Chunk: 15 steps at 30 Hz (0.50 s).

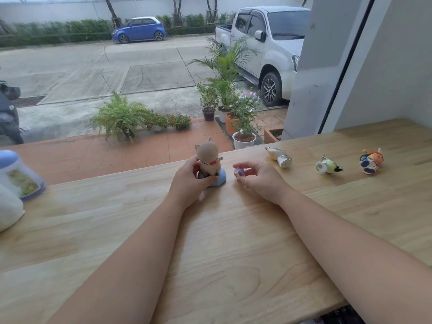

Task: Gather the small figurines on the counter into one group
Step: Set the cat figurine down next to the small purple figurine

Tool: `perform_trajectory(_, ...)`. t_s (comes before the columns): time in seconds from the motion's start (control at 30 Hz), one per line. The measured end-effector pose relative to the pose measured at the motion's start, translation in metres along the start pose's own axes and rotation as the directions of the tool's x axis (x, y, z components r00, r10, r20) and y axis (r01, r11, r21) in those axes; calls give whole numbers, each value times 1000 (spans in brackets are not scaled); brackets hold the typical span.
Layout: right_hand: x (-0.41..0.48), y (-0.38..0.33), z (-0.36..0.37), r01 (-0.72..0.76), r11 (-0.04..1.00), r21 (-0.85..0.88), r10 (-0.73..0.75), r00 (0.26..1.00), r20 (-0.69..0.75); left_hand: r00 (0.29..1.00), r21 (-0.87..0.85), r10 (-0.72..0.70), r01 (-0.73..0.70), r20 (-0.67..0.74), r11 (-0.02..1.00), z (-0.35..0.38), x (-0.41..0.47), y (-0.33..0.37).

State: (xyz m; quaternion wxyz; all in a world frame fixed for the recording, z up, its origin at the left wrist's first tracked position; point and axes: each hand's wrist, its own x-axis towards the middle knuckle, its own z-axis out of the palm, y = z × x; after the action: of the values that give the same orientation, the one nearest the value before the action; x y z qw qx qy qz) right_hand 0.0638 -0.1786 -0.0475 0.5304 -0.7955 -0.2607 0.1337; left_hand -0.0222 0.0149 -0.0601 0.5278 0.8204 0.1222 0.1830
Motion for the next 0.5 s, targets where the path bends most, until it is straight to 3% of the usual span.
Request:
perform_trajectory(0.2,6,2,7,110,977,-182,-103,994,46,1000,27,-7,7,-10,1000,0,-2,4)
perform_trajectory(0.5,8,6,8,92,983,-157,-78,993,92,1000,45,-5,6,-17,999,0,-4,7)
